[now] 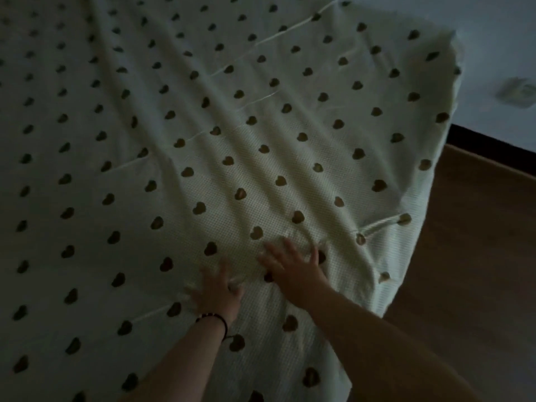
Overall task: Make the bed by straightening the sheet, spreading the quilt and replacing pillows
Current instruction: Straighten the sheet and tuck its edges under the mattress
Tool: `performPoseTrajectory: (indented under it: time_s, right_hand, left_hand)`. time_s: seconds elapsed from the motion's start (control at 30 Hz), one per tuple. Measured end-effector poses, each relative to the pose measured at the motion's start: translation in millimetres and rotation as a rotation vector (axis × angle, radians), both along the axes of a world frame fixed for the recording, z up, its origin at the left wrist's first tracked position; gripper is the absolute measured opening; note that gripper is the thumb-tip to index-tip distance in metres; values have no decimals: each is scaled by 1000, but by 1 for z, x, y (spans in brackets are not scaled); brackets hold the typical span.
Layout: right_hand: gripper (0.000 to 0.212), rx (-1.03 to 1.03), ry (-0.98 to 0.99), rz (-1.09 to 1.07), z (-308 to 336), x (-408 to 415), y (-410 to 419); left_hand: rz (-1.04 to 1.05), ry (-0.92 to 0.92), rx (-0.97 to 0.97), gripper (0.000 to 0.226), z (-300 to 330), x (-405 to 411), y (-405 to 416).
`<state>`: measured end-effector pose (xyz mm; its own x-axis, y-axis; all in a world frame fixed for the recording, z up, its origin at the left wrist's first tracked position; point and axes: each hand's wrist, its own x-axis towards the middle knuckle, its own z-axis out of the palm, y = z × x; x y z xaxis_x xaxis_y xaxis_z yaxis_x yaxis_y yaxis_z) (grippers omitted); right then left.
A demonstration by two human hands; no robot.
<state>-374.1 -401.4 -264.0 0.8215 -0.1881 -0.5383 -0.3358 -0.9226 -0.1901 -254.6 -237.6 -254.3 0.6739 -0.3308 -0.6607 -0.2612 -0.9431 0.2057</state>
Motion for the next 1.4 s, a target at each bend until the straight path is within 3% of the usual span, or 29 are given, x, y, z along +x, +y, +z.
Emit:
performPoseTrajectory:
  time_s: [0.1, 0.2, 0.47, 0.93, 1.13, 1.3, 1.4]
  right_hand:
    - [76, 20, 8, 7, 5, 17, -69]
    - [101, -33, 30, 74, 4, 33, -126]
    - [61, -119, -11, 37, -14, 54, -228]
    - [60, -76, 32, 39, -25, 57, -236]
    - [69, -22, 61, 53, -12, 58, -237]
    - [91, 53, 147, 162, 2, 66, -255]
    - [86, 32, 141, 309, 5, 63, -267]
  left_hand:
    - [19, -65, 68, 76, -5, 11, -61]
    - [59, -30, 36, 80, -12, 23, -121]
    - [-53, -45, 6, 89, -12, 50, -209]
    - [-53, -48, 19, 90, -17, 51, -212]
    - [-90, -70, 121, 95, -9, 47, -215]
    - [-38, 8, 154, 120, -22, 38, -233]
    - [1, -11, 179, 122, -41, 19, -242]
